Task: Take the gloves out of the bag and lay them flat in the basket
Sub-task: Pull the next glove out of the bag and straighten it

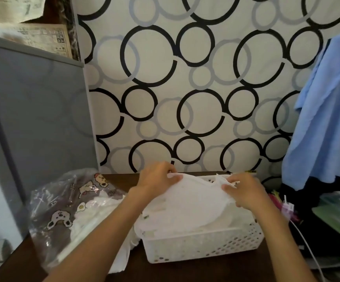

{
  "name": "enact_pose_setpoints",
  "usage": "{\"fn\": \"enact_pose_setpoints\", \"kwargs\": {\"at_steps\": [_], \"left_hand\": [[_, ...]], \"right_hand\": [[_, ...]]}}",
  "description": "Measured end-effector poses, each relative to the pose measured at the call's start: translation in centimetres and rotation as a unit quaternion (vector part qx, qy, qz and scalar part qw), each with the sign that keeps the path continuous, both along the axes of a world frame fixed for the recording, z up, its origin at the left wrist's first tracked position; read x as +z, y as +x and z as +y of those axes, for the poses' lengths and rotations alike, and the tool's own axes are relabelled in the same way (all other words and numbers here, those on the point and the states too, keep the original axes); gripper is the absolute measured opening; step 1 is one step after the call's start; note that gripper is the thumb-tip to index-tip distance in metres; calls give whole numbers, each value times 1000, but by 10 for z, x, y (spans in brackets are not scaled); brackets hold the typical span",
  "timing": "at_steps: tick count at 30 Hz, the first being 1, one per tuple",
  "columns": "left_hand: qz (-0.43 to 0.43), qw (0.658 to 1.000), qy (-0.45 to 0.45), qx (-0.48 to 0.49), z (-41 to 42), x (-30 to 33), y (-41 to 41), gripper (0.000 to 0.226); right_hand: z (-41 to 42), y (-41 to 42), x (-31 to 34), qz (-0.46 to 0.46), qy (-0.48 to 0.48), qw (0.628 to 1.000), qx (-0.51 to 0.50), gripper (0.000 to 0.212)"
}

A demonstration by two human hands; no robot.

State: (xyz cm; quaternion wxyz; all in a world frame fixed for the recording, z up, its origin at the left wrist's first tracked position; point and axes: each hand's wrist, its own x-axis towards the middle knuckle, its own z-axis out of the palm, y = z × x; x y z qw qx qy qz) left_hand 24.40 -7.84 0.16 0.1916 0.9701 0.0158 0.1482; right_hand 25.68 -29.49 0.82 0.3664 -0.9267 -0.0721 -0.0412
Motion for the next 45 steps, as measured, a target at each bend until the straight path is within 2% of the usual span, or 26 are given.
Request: {"fn": "enact_pose_setpoints", "kwargs": {"at_steps": [4, 7, 9, 10, 12, 13, 14, 16, 17, 19, 23, 26, 29, 31, 33, 36, 39, 42, 45], "left_hand": [[-26, 998, 59, 18, -14, -2, 14, 26], [-65, 996, 49, 25, -17, -5, 11, 29], [-103, 994, 30, 11, -11, -4, 2, 31], [-106, 994, 24, -14, -6, -2, -3, 30], [-41, 993, 17, -106, 1, 0, -15, 27], [25, 988, 21, -153, 2, 1, -20, 38], [98, 978, 41, -182, 3, -1, -25, 59], [208, 952, 129, -184, 3, -11, -31, 93], [231, 943, 162, -174, 3, -16, -32, 100], [260, 934, 193, -151, 2, -22, -33, 103], [267, 935, 191, -135, -3, -21, -32, 102], [200, 964, 118, -126, 6, -10, -43, 97], [67, 993, 20, -100, 38, 7, -73, 57], [34, 996, -27, -75, 70, 12, -100, 30], [67, 996, -41, -50, 96, 13, -124, 23], [144, 989, -28, -34, 120, 12, -144, 32], [162, 984, -54, -44, 129, 9, -147, 14], [159, 983, -82, -35, 131, 4, -143, 15], [152, 983, -102, -21, 134, -2, -141, 21]], "right_hand": [[-9, 5, -4, -20, -43, 997, -57, 21], [-11, 7, -5, -24, -68, 994, -83, 37], [-13, 7, -1, -70, -54, 992, -87, 48], [-14, 6, 3, -106, -40, 990, -79, 45], [-10, 4, 10, -126, -14, 992, -10, 31], [-5, 2, 13, -87, -23, 995, 50, 29], [0, -1, 13, -30, -66, 992, 106, 36], [8, -1, 4, 85, -233, 954, 166, 69], [10, -1, 0, 128, -295, 931, 171, 83], [10, 2, -8, 171, -336, 911, 165, 93], [10, 4, -15, 170, -341, 910, 164, 94], [8, -1, -6, 149, -293, 930, 165, 91], [5, -10, 12, 109, -230, 951, 173, 75], [12, -21, 18, 78, -233, 951, 188, 66], [25, -35, 21, 39, -241, 948, 205, 57], [59, -64, 25, -61, -214, 945, 240, 44], [98, -97, 26, -130, -186, 931, 284, 36], [134, -117, 14, -130, -202, 920, 310, 31], [165, -121, -2, -120, -253, 915, 292, 43]]}}
